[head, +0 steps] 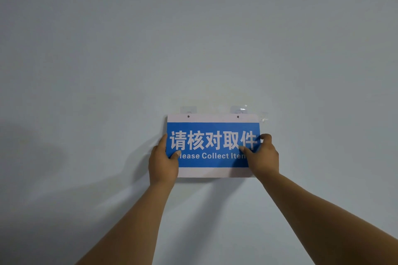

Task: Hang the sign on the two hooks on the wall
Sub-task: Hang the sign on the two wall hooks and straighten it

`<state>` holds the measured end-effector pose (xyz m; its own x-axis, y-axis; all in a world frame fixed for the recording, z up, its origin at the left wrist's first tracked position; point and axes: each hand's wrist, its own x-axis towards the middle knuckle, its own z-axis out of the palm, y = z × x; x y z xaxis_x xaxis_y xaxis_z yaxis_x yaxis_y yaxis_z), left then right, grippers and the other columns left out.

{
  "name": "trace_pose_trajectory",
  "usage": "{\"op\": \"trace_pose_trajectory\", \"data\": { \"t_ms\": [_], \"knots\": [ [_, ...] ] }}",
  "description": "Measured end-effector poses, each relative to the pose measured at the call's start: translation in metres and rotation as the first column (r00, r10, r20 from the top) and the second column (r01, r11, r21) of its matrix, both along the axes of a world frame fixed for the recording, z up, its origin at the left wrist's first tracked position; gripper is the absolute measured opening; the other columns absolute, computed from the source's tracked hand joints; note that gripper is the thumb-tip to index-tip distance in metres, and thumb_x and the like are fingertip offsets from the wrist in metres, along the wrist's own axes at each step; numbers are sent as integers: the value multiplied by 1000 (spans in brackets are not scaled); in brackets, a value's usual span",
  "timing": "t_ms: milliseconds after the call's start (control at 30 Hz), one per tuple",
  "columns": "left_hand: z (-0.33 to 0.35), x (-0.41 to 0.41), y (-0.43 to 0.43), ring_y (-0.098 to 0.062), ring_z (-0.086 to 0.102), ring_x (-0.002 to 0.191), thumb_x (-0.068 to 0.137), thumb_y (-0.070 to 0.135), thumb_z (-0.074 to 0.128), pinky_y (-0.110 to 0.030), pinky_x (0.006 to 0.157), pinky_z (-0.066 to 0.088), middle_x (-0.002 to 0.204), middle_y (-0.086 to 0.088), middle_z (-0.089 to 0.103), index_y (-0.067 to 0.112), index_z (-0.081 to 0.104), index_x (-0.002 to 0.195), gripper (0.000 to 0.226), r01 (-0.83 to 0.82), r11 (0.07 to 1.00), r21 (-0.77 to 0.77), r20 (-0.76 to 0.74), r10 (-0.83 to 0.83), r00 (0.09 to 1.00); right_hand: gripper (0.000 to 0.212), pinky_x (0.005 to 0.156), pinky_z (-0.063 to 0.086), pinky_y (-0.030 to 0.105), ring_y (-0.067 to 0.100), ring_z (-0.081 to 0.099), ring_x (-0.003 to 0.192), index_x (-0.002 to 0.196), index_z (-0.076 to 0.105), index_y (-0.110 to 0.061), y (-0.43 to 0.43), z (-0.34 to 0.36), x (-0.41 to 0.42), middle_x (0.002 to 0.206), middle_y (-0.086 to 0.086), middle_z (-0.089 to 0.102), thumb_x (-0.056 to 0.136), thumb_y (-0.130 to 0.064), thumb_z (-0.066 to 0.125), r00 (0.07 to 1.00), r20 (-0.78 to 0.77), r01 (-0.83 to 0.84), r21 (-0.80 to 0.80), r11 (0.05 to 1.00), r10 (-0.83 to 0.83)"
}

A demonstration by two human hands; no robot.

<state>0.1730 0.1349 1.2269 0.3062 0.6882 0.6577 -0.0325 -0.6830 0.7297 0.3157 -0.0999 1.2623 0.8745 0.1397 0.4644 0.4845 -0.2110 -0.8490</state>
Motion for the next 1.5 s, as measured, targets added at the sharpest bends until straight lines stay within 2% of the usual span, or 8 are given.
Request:
{"op": "trace_pose_trajectory", "data": {
  "t_ms": [67, 200, 333, 500, 767, 1100, 1333, 1500],
  "knots": [
    [-3, 1, 0, -19, 70, 116, 92, 26, 71, -46, 89, 64, 127, 9, 69, 37, 51, 147, 60, 5, 1000, 5, -9, -5, 1000, 59, 81, 55, 43, 31, 64, 106, 130, 44, -18, -3, 0, 0, 130, 11, 61, 85, -32, 78, 1000, -6, 6, 2, 1000, -6],
    [-7, 0, -5, -19, 71, 116, 92, 29, 72, -45, 88, 65, 128, 8, 69, 37, 50, 148, 61, 49, 999, -4, 1, -49, 999, 59, 81, 55, 43, 28, 62, 98, 131, 45, -17, -11, -3, 0, 130, 13, 61, 85, -34, 77, 999, -22, 26, 0, 1000, -26],
    [-9, -1, -5, -21, 72, 113, 92, 32, 73, -45, 86, 66, 127, 6, 70, 36, 50, 149, 62, 46, 999, 13, -13, -46, 999, 59, 83, 57, 46, 34, 64, 107, 132, 45, -19, -15, -7, -2, 132, 13, 61, 85, -36, 77, 999, -39, 23, -17, 1000, -24],
    [-7, -6, -4, -20, 72, 111, 92, 30, 72, -46, 86, 65, 123, 5, 70, 35, 54, 146, 58, 30, 999, 36, -2, -30, 1000, 60, 82, 56, 45, 35, 64, 109, 134, 46, -19, -13, -7, -4, 134, 13, 60, 85, -36, 77, 999, -49, 7, -17, 1000, -8],
    [13, -17, -4, -23, 67, 114, 97, 22, 68, -43, 93, 62, 124, -6, 63, 22, 55, 151, 55, -18, 999, 32, 21, 17, 1000, 68, 88, 55, 48, 36, 63, 114, 140, 46, -18, -6, -11, -9, 138, 13, 60, 84, -43, 76, 998, -67, -4, 3, 1000, 4],
    [-5, -17, -12, -23, 75, 105, 96, 22, 68, -41, 85, 66, 117, -2, 74, 24, 64, 138, 42, 59, 998, -25, -47, -61, 997, 61, 87, 55, 47, 35, 65, 111, 138, 55, -17, -17, -8, -5, 135, 11, 63, 85, -40, 75, 1000, 12, 19, -2, 1000, -19],
    [-7, -14, -18, -26, 74, 110, 97, 24, 69, -44, 85, 66, 123, -3, 71, 24, 59, 144, 49, 42, 997, -69, -55, -45, 997, 66, 87, 55, 47, 36, 63, 116, 144, 48, -17, -19, -10, -3, 140, 12, 59, 87, -38, 74, 1000, 1, -5, -40, 999, 5],
    [-16, -8, -9, -22, 73, 110, 92, 25, 71, -45, 89, 65, 123, 3, 71, 36, 54, 146, 58, 26, 999, -45, -101, -31, 994, 72, 89, 57, 50, 35, 63, 114, 147, 44, -20, -17, -15, -1, 137, 12, 59, 86, -44, 74, 1000, 7, -20, -66, 998, 20]
  ]
}}
